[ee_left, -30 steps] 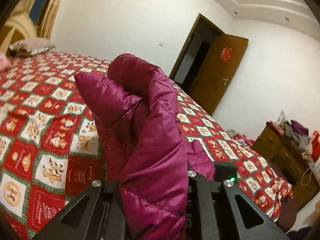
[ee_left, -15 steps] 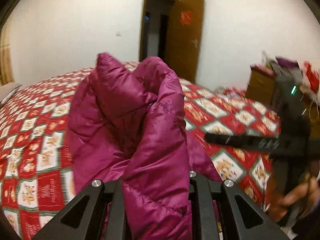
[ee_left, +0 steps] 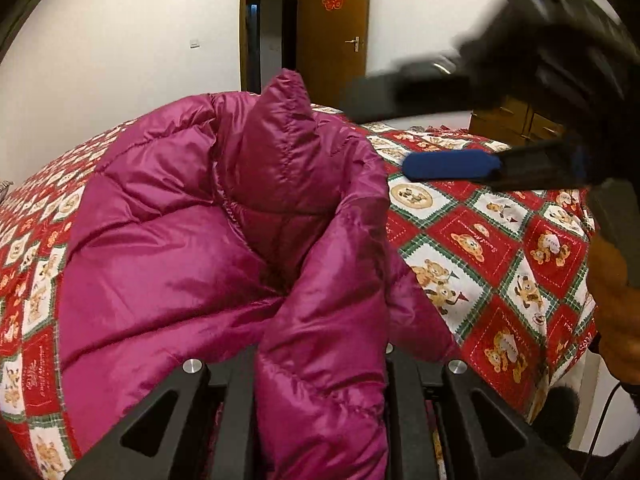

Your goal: Fold large clothes

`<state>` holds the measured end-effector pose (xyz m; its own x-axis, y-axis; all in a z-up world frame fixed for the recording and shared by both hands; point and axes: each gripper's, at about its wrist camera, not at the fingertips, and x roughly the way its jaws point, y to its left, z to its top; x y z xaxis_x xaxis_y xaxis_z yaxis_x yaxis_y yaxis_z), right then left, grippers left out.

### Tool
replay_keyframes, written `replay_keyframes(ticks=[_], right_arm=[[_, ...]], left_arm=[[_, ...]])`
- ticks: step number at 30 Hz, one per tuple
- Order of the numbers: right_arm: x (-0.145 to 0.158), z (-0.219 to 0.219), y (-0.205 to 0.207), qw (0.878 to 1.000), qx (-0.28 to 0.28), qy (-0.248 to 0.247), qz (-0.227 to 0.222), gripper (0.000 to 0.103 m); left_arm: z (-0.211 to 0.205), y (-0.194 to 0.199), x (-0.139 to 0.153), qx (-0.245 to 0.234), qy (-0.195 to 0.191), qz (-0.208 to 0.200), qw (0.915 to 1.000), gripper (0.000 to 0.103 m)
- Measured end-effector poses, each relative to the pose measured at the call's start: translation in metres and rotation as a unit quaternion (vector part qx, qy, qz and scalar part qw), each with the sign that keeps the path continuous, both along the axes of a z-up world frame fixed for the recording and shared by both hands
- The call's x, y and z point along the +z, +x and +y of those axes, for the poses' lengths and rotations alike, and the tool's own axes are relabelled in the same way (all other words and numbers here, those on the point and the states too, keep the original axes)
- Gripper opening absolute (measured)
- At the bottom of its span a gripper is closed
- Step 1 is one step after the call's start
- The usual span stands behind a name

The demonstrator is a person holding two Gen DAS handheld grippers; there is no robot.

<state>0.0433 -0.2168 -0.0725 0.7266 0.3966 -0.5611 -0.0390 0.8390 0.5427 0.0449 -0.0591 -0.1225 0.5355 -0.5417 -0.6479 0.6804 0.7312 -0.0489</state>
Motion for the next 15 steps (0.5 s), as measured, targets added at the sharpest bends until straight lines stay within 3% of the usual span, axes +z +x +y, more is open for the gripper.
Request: replay_keyframes(ticks=[5,6,7,8,11,15], right_arm=[[-0.008,0.023,0.028,0.998,0.047,-0.021,0.033,0.074],[-0.012,0.027,0.033,0.997,0.05,-0.036,0.045,0.07],[-0.015,0.03,0.035,0.996,0.052,-0.05,0.054,0.047],[-0.02,0.032,0.038,0.994,0.051,-0.071,0.066,0.033],[-0.03,0.022,0.041,0.994,0.043,-0.054,0.084,0.025],[-0.042,0.012,0.041,0.993,0.035,-0.045,0.099,0.024]], left_arm=[[0.001,-0.003,0.0,-0.003,0.007,-0.012,0.9999,0.015],[-0.002,-0.004,0.0,-0.002,0.01,-0.016,0.9998,0.017],[-0.002,-0.007,0.001,-0.003,0.021,-0.021,0.9996,0.019],[-0.003,-0.009,0.001,-0.004,0.028,-0.025,0.9993,0.02],[-0.003,-0.029,0.007,-0.029,0.07,-0.066,0.9949,0.025],[0.002,-0.057,0.011,-0.06,0.12,-0.12,0.9836,0.031]])
